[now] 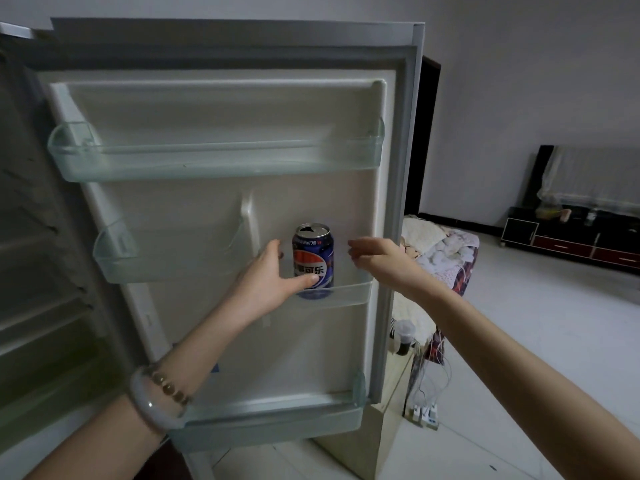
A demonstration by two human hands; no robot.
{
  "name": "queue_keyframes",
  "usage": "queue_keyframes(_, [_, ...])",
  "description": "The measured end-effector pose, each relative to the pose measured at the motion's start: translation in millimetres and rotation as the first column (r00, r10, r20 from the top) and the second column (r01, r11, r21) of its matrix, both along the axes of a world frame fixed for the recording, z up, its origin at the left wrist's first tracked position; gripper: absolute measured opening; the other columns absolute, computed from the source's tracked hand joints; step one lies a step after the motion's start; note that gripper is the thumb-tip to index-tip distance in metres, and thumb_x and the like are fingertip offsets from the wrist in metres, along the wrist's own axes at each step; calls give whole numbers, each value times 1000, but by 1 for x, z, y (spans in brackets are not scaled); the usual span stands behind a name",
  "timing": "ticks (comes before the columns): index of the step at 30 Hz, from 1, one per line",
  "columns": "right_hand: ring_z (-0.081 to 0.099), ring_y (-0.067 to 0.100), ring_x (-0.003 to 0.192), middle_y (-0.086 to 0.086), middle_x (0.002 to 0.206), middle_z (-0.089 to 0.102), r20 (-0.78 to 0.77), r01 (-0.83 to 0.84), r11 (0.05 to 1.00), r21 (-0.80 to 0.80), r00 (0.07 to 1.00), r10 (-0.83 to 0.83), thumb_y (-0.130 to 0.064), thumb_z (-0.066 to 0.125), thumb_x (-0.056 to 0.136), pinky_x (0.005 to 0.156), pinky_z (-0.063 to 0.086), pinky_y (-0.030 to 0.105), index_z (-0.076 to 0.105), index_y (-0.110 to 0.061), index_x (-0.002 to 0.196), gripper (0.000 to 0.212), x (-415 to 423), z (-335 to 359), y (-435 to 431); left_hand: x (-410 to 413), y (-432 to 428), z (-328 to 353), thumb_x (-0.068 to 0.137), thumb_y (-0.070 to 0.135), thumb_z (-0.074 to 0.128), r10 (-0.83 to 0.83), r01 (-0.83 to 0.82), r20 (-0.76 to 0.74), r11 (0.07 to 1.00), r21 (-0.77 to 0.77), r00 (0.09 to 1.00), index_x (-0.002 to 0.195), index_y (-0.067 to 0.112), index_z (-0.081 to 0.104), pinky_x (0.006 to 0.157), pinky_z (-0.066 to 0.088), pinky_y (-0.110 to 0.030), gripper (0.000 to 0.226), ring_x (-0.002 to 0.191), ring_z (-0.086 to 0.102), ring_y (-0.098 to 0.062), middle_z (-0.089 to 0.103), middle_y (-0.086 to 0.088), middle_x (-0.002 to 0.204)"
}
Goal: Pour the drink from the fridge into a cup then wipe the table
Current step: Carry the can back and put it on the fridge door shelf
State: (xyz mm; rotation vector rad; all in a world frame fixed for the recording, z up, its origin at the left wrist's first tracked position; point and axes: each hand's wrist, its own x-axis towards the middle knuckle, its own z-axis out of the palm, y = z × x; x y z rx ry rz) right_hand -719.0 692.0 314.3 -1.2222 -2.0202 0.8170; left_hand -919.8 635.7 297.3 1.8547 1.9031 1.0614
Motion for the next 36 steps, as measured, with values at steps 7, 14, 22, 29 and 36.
queue_keyframes(7, [45, 18, 124, 7, 134, 50, 192, 12, 860, 510, 973, -128, 2, 45, 87, 104, 30, 21, 45, -8, 137, 51, 42, -29, -27, 25, -35, -28, 83, 49, 53, -55, 239, -382, 858, 455, 923, 130, 10, 50, 102, 28, -21, 60, 118, 45, -15, 57, -4, 127])
queue_keyframes(14, [44, 23, 127, 12, 136, 49, 307, -69, 790, 609, 939, -156, 4, 52, 85, 106, 26, 22, 46, -5, 136, 53, 79, -65, -17, 74, -27, -46, 86, 46, 50, -51, 360, -604, 841, 404, 795, 124, 9, 54, 104, 28, -28, 53, 115, 46, -15, 61, -5, 119])
queue_keyframes(22, [41, 20, 127, 9, 137, 47, 344, -180, 791, 584, 938, -40, -1, 50, 87, 104, 26, 20, 43, -8, 138, 52, 130, -73, -5, 112, -19, -62, 84, 56, 42, 150, 80, -642, 946, 315, 752, 124, 11, 56, 110, 9, -32, 61, 116, 55, -21, 60, -4, 123])
queue_keyframes(29, [38, 18, 130, 7, 141, 42, 366, -288, 769, 571, 928, 76, -2, 48, 88, 102, 25, 18, 39, -11, 141, 54, 163, -77, -9, 128, -25, -59, 79, 56, 46, 280, -83, -616, 941, 329, 736, 125, 9, 54, 105, 16, -34, 66, 111, 56, -25, 61, -6, 118])
queue_keyframes(36, [42, 23, 127, 12, 136, 47, 350, -383, 714, 586, 914, 204, 0, 49, 84, 104, 29, 23, 44, -7, 137, 54, 168, -82, -19, 130, -62, -70, 78, 60, 46, 358, -157, -528, 909, 386, 771, 126, 14, 55, 105, 20, -36, 67, 117, 46, -21, 56, -5, 121])
